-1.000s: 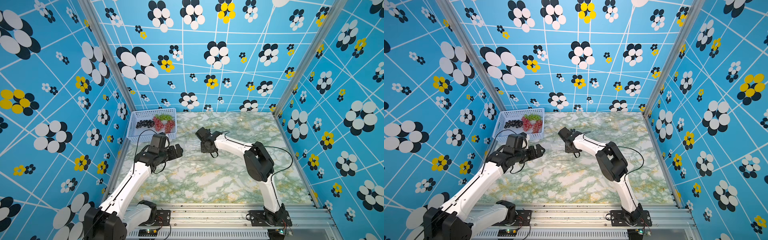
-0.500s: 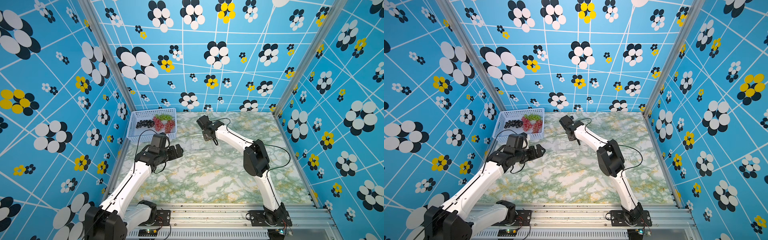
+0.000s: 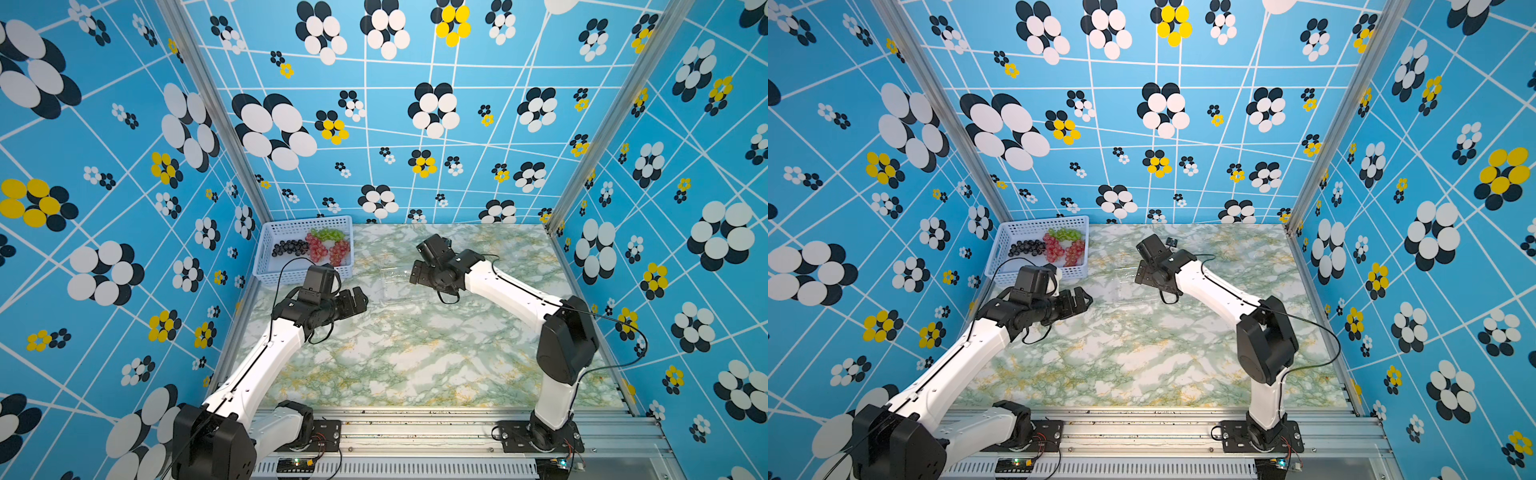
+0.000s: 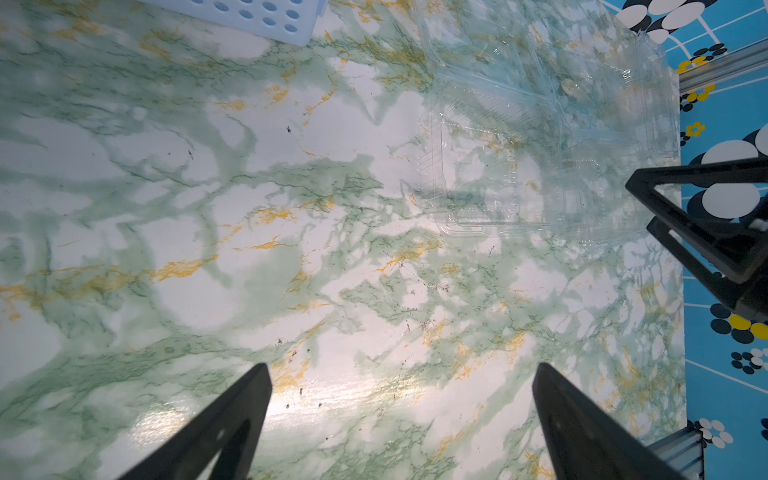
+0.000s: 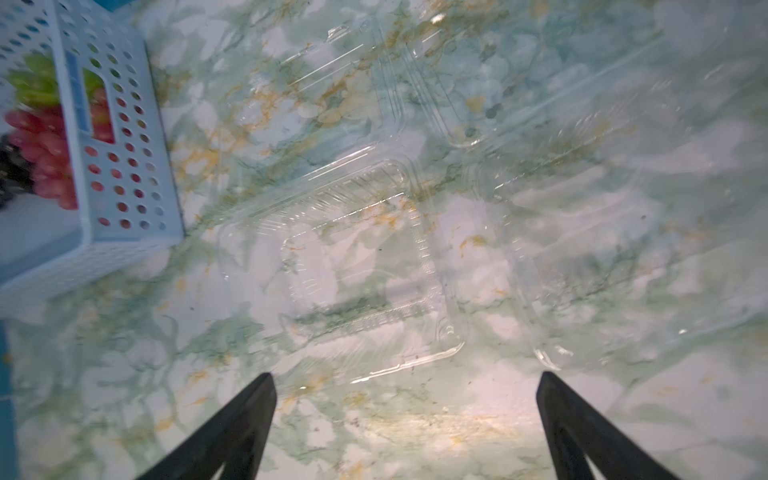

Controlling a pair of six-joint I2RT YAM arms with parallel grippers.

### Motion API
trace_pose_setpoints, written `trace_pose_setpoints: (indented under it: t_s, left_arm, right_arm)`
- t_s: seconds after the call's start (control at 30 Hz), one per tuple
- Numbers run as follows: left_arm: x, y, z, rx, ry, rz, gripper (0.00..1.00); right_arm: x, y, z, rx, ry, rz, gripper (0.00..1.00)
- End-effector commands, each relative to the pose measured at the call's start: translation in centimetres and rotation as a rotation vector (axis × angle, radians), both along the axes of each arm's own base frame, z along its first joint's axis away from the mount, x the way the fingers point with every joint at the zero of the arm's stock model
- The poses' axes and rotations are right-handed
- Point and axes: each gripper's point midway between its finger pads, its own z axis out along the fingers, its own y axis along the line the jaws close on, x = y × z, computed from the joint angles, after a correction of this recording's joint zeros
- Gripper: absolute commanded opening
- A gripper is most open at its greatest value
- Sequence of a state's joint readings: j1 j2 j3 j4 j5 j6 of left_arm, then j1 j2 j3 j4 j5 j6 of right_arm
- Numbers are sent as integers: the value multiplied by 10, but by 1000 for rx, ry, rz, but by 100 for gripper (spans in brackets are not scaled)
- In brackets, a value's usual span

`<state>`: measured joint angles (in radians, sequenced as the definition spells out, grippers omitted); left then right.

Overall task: Pack grapes into containers
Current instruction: Adjust the packing box at the center of the board.

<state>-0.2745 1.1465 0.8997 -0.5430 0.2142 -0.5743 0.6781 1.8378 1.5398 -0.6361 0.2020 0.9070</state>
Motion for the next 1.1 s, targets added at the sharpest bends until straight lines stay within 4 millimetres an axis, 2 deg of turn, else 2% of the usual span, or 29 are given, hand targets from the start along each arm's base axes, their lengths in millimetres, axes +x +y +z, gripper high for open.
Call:
trace_pose_setpoints:
  t_s: [0.0,0.13,0.3,0.47,0.6,0.67,0.87,0.93,0.97,1.07]
  left_arm:
    - [6,-6,17,-27,-46,-17,99]
    - [2,-10,19,-31,-51,-30,99]
    - [-9,-12,14,-29,-31,-51,99]
    - [-18,-7,12,-12,-35,-51,100]
    - [-20,-7,9,-21,-32,-50,100]
    - [-20,-8,7,-23,-24,-50,99]
    - [-17,-9,6,-24,-24,-51,99]
    - [-17,-10,7,-25,-24,-52,100]
    - [-16,-10,7,-26,-24,-51,100]
    - [-17,-9,8,-25,-25,-49,100]
  right_arm:
    - [-5,15,-32,209,77,-184,98]
    - [-9,23,-54,269,121,-280,92]
    - [-5,45,-70,292,156,-278,92]
    - [-4,50,-87,278,167,-284,90]
    - [-6,51,-101,258,180,-288,74]
    - [-8,48,-106,245,184,-290,72]
    - [-8,36,-104,188,159,-275,52]
    - [-7,31,-105,173,159,-276,35]
    - [-6,28,-106,167,162,-277,30]
    - [-3,22,-106,151,158,-258,24]
